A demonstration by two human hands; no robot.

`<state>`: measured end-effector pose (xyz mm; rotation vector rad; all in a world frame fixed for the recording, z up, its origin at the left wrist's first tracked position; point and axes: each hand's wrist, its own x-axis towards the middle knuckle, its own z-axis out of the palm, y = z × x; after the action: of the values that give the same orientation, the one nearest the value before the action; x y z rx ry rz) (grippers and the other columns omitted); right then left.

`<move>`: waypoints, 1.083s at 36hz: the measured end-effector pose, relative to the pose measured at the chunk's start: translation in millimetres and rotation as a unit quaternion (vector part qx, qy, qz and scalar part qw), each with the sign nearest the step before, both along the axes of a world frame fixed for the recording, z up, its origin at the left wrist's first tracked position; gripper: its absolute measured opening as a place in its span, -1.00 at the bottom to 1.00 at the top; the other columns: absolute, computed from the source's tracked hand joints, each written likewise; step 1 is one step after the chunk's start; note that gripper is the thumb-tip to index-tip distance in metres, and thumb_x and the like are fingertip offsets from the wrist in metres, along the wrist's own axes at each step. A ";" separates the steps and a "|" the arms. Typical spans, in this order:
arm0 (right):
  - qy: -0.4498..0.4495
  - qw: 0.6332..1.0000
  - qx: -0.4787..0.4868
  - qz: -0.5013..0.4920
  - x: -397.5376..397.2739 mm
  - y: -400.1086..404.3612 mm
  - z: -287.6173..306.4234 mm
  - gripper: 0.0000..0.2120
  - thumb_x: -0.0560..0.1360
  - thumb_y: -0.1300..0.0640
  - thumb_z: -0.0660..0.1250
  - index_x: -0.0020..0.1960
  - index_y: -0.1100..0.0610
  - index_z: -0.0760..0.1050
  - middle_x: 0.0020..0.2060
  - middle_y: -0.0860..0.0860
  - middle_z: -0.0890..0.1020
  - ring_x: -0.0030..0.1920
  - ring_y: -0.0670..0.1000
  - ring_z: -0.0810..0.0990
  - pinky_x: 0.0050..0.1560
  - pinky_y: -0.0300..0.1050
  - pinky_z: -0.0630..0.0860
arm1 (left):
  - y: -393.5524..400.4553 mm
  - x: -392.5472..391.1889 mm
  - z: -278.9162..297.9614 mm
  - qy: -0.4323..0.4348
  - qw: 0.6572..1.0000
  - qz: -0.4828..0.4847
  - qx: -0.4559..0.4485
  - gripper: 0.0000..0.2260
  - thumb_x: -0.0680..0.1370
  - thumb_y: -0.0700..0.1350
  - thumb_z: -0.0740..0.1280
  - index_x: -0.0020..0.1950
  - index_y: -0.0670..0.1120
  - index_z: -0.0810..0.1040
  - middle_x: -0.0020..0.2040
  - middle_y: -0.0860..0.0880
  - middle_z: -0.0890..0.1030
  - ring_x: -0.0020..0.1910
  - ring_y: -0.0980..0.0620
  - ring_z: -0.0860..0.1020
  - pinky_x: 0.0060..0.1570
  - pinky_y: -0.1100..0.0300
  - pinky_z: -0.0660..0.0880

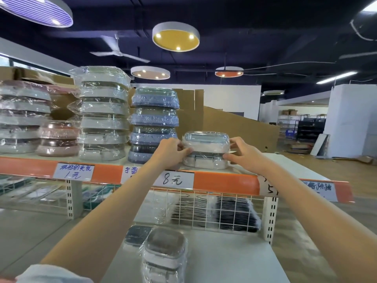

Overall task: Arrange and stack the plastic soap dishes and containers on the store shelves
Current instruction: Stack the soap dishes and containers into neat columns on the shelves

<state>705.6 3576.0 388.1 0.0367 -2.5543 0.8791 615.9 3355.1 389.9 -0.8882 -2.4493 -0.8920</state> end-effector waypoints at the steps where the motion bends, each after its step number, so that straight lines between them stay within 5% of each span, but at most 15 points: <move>1: -0.002 1.000 0.002 0.000 1.7 -1.1 0.8 -0.51 0.53 0.07 0.34 0.38 0.11 0.24 0.28 0.04 0.47 0.24 0.04 0.49 0.30 0.08 0.42 | -0.3 1.6 0.9 -0.001 1.000 -0.002 0.000 -0.66 0.55 0.09 0.31 0.06 -0.18 0.60 -0.09 -0.12 0.67 -0.09 -0.04 0.62 -0.04 0.18 0.49; 4: -0.006 0.999 0.037 -0.014 5.4 -4.9 2.9 -0.52 0.54 0.05 0.32 0.39 0.13 0.25 0.32 0.04 0.47 0.27 0.04 0.47 0.33 0.03 0.40 | -1.4 6.3 3.9 -0.015 1.000 -0.011 -0.004 -0.68 0.56 0.07 0.30 0.08 -0.16 0.61 -0.08 -0.11 0.68 -0.12 -0.02 0.61 -0.02 0.18 0.50; 10: -0.011 0.990 0.127 -0.061 12.3 -10.3 11.6 -0.50 0.55 -0.04 0.29 0.38 0.18 0.27 0.28 0.10 0.48 0.21 0.06 0.48 0.13 -0.16 0.37 | -1.4 12.1 5.4 -0.043 0.998 0.019 -0.045 -0.59 0.57 0.09 0.28 0.24 -0.20 0.51 0.16 -0.15 0.60 0.12 -0.08 0.55 0.12 0.11 0.46; 16: -0.025 0.987 0.138 -0.075 20.1 -16.8 13.1 -0.48 0.54 -0.08 0.30 0.36 0.19 0.28 0.28 0.12 0.47 0.22 0.09 0.46 0.15 -0.06 0.41 | 0.7 18.7 1.8 -0.016 0.999 0.041 -0.011 -0.67 0.57 0.02 0.30 0.19 -0.20 0.50 0.08 -0.12 0.61 0.04 -0.06 0.57 0.08 0.09 0.51; 20: -0.006 0.980 0.177 -0.088 30.1 -22.9 15.3 -0.43 0.56 -0.08 0.27 0.43 0.20 0.22 0.36 0.14 0.39 0.32 0.12 0.39 0.27 -0.01 0.36 | 1.5 25.3 3.1 0.041 0.996 0.082 -0.024 -0.77 0.59 -0.02 0.23 0.08 -0.19 0.46 -0.04 -0.13 0.59 -0.10 -0.07 0.55 -0.07 0.05 0.53; 27: 0.036 0.960 0.250 -0.119 46.7 -32.1 14.4 -0.40 0.57 -0.13 0.21 0.46 0.18 0.18 0.39 0.14 0.33 0.38 0.13 0.30 0.31 0.09 0.34 | 0.1 35.6 1.1 0.094 0.987 0.094 -0.089 -0.68 0.56 -0.01 0.25 0.18 -0.21 0.39 0.04 -0.13 0.54 -0.05 -0.06 0.50 -0.13 0.14 0.44; 32: 0.060 0.944 0.308 -0.103 54.9 -48.4 11.4 -0.43 0.57 -0.14 0.18 0.45 0.14 0.19 0.38 0.10 0.31 0.38 0.11 0.24 0.33 0.08 0.27 | -11.5 43.5 -5.0 0.130 0.983 0.084 -0.103 -0.66 0.56 0.04 0.26 0.19 -0.18 0.43 0.00 -0.10 0.52 0.02 -0.07 0.50 -0.04 0.11 0.47; 39: 0.104 0.923 0.368 -0.039 62.0 -90.2 -4.1 -0.47 0.57 -0.16 0.15 0.41 0.14 0.25 0.34 0.08 0.33 0.37 0.07 0.23 0.33 0.06 0.20 | -55.3 64.1 -29.2 0.277 0.956 0.071 -0.063 -0.76 0.56 -0.01 0.19 -0.08 -0.18 0.49 -0.15 -0.05 0.46 -0.17 0.02 0.41 -0.17 0.22 0.35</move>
<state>767.5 3485.8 384.1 0.2382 -2.5055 -0.1483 680.0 3299.8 360.7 -0.8498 -2.0567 -0.3683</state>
